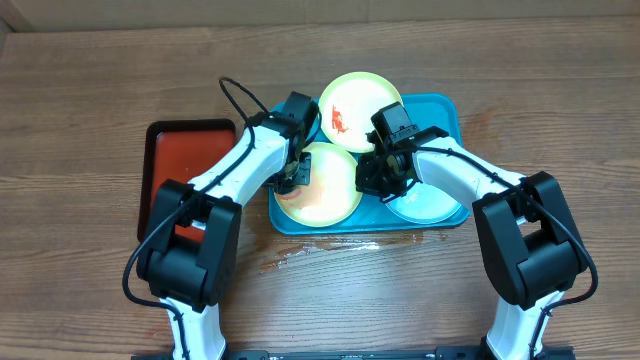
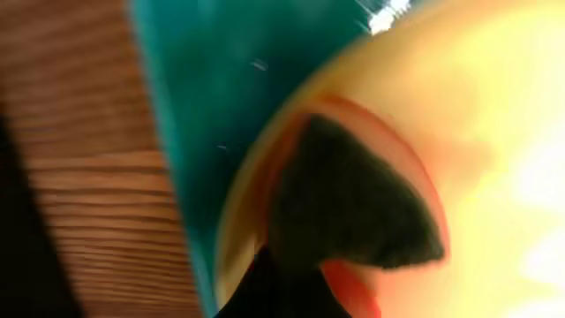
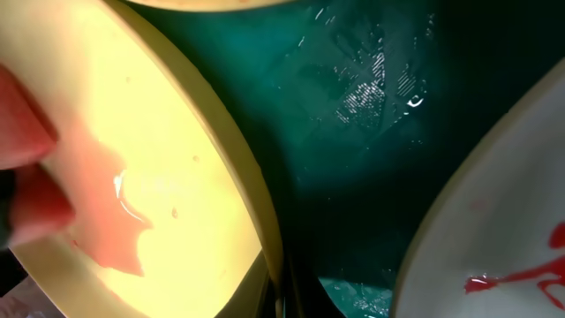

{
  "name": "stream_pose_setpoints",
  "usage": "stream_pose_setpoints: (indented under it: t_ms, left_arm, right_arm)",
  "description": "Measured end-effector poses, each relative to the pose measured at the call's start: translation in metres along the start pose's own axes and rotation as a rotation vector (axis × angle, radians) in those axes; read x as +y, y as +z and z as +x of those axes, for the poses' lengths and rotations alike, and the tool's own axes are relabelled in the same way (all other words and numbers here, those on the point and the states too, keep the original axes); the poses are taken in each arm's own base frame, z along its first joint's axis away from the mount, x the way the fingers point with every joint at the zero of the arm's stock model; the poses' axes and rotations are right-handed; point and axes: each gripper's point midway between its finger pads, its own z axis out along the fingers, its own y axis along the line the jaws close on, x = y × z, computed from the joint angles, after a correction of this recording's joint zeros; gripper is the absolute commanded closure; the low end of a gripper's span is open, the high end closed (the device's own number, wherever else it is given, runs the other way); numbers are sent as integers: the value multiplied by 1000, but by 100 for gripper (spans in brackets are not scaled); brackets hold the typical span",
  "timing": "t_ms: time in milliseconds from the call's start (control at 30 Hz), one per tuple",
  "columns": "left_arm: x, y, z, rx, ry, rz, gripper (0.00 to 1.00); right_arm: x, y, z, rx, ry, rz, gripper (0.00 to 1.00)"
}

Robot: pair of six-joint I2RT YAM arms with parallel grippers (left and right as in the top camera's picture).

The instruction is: Clean dirty plates on tray and stack at the side

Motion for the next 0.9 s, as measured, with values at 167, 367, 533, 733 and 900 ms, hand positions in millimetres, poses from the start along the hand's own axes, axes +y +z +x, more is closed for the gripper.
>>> stream_pose_setpoints:
  t_ms: [167, 367, 533, 733, 900]
  left_arm:
    - [-19, -9, -13, -10, 0, 105, 96]
    - [-58, -14, -4, 24, 105, 330, 96]
    - [-42, 1, 6, 35, 111, 226, 96]
    - [8, 3, -1, -12, 24, -78, 96]
    - [9, -21, -21, -53, -46, -87, 96]
  right_arm:
    - [0, 0, 0, -1, 0, 1, 95]
    - [0, 0, -1, -3, 0, 0, 95]
    - [0, 0, -1, -4, -1, -1, 96]
    - [2, 0, -2, -9, -5, -6, 96]
    - [7, -3, -7, -24, -28, -9, 96]
